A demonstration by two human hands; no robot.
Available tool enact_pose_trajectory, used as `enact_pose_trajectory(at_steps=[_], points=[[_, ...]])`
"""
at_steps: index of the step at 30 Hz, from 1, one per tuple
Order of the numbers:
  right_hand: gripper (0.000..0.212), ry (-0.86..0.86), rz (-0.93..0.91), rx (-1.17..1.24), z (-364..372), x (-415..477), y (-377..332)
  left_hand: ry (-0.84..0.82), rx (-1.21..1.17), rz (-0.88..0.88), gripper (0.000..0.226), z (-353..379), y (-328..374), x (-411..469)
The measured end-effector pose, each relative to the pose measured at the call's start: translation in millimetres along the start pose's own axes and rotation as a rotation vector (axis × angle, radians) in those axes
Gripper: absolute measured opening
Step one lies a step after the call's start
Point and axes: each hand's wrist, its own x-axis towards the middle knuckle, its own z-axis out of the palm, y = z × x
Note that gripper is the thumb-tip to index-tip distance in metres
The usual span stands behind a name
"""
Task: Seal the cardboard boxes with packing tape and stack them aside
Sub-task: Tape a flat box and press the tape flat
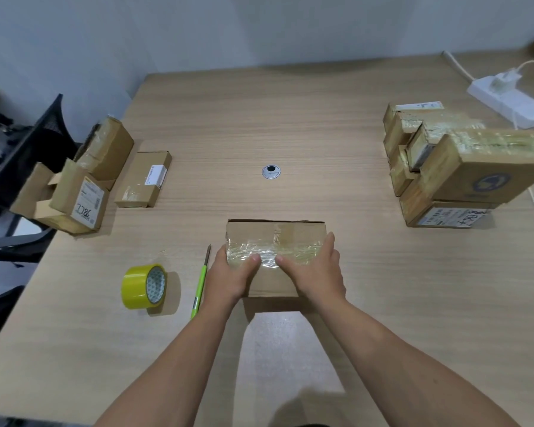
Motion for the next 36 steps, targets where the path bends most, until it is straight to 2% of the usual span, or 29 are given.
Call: enact_pose_trajectory(at_steps=[5,10,14,24,32,36], points=[[0.122,0.009,-0.034,-0.033,-2.9,3.1,-1.6,-0.002,-0.026,0.025,0.043,1.8,-4.1,0.6],[0.103,0.013,-0.076,0.064,-4.0,5.9,3.4,-0.045,-0.148,-0.041,0.029,-0.1,-11.2,4.8],[0.089,0.006,-0.099,0.137,-4.9,7.6,4.6,-0.061,-0.229,-0.103,0.032,-2.8,-11.6,6.7],[0.064,-0.023,-0.129,0.150,-7.1,14.6,9.0,-0.042,-0.344,-0.234,0.032,-5.3,-26.0,17.0],[0.051,-0.064,-0.136,0.322,-16.0,15.1,7.7,-0.035,-0.486,-0.300,0.031,-4.1,-32.1,14.9],[0.057,-0.120,-0.091,0.458,-20.2,19.2,1.1,0.009,-0.506,-0.350,0.048,-5.3,-34.1,18.2]])
